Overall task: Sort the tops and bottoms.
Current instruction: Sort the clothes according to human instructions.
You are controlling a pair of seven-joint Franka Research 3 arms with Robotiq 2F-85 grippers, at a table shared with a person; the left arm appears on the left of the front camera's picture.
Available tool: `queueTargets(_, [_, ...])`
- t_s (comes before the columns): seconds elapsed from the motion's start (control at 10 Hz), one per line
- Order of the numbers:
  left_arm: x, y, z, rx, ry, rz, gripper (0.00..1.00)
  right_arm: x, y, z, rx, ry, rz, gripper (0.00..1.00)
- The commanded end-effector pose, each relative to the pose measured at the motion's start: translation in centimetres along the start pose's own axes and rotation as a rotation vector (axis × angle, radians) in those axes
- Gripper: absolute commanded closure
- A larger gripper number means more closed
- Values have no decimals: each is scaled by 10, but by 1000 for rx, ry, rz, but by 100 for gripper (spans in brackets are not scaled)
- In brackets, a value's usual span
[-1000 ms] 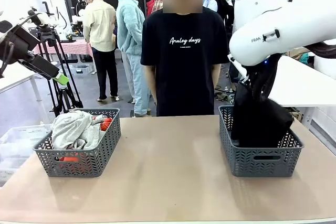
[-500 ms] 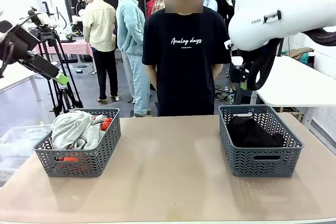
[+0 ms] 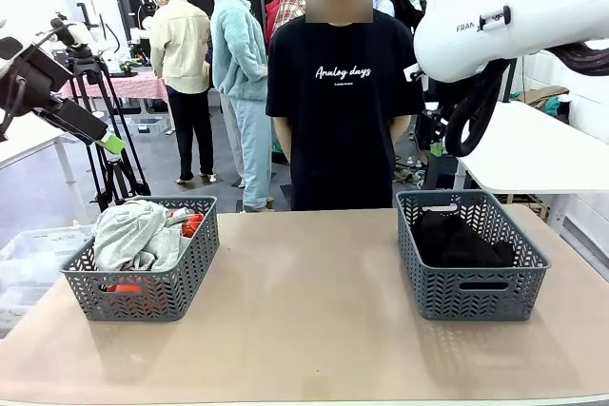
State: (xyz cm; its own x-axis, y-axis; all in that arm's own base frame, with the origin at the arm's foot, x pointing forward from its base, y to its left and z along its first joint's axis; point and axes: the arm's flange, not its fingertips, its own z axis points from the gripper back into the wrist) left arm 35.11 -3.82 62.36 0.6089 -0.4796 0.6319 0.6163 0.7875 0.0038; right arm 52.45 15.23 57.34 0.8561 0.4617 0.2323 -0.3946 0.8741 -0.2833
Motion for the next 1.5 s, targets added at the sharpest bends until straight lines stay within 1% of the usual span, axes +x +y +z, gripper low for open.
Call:
queueTargets(0.0, [-1, 1, -1, 0, -9, 2, 0, -2, 1, -2, -24, 9, -19, 0])
queueTargets(1.4, [-1, 1, -1, 0, -9, 2, 0, -2, 1, -2, -24, 9, -19, 0])
